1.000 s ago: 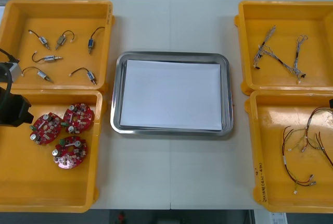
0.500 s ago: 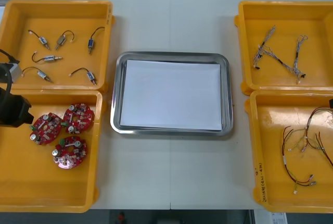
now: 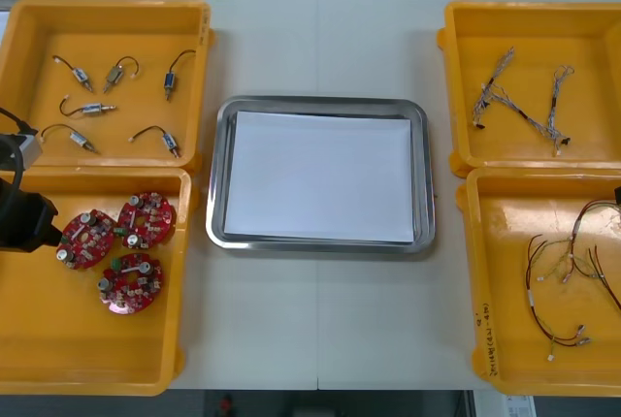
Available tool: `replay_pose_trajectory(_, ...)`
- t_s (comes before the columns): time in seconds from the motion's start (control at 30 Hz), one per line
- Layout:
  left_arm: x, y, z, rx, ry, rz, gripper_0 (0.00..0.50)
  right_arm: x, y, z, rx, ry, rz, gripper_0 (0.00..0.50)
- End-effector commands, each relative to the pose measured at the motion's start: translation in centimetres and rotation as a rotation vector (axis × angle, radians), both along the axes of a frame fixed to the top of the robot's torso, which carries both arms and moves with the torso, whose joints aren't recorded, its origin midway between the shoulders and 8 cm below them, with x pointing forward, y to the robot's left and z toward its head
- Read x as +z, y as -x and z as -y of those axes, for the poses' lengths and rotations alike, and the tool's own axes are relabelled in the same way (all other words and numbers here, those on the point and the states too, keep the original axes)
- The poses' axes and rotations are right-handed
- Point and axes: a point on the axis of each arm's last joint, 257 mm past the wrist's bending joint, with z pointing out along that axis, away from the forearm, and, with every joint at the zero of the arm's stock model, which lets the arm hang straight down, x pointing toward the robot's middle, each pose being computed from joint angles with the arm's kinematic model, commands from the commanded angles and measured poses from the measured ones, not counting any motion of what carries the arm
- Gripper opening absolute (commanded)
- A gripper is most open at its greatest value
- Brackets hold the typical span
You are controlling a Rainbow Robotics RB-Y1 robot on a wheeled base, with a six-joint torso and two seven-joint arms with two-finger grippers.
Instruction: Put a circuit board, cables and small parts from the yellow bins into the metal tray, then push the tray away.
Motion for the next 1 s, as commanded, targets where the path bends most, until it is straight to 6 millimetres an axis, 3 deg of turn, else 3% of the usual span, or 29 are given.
replay_pose_trajectory(0.03,0.5,-0.5,-0.4,0.087,0.043,0.041,0.500,0.5,1.1,2.4,-0.061,0.021,0.000,0.500)
replay_pose_trajectory(0.3,0.1,-1.5,-0.8,0.101,0.067,0.101,0.500,-1.1,3.0,3.5,-0.064,0.026,-0.045,0.500)
replay_pose_trajectory(0.7,-2.4,-1.9,-2.4,0.143,0.094,0.118,0.500,-3.6,7.6,4.7,0.001,0.122,-0.146,0.500)
replay_pose_trajectory(1.0,-4.6,-1.9,-4.0,0.179,0.115,0.112,0.500,-4.5,7.2,5.5,0.049,0.150,-0.086,0.500)
